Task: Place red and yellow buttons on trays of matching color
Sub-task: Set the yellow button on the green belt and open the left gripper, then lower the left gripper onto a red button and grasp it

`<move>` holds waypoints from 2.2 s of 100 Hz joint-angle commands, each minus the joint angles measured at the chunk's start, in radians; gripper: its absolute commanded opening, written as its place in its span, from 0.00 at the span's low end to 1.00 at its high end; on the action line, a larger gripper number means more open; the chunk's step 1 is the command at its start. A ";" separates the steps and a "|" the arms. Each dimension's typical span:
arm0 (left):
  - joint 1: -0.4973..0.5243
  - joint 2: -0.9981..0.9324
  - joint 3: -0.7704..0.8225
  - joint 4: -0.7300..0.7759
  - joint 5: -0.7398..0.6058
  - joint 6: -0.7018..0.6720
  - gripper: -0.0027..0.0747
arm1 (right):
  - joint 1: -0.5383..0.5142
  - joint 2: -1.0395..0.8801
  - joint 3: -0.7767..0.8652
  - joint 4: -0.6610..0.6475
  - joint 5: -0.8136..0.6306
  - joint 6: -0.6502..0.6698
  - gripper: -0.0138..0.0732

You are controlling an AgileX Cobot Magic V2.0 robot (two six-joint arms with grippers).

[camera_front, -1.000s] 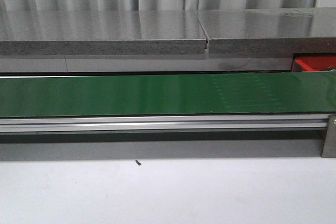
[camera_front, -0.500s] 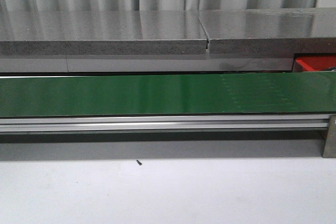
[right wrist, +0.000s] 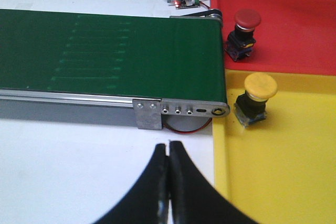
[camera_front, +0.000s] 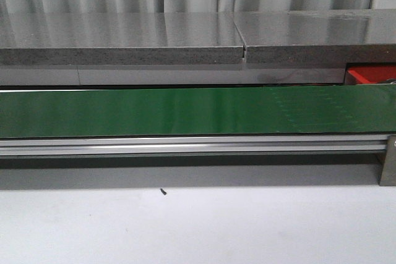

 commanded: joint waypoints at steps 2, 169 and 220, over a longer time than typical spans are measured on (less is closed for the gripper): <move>-0.044 -0.046 -0.029 -0.025 0.000 0.005 0.35 | 0.002 0.005 -0.026 -0.005 -0.071 -0.005 0.03; 0.005 0.018 -0.177 -0.061 -0.005 -0.006 0.65 | 0.002 0.005 -0.026 -0.005 -0.071 -0.005 0.03; 0.024 0.203 -0.177 0.003 -0.101 -0.208 0.65 | 0.002 0.005 -0.026 -0.005 -0.071 -0.005 0.03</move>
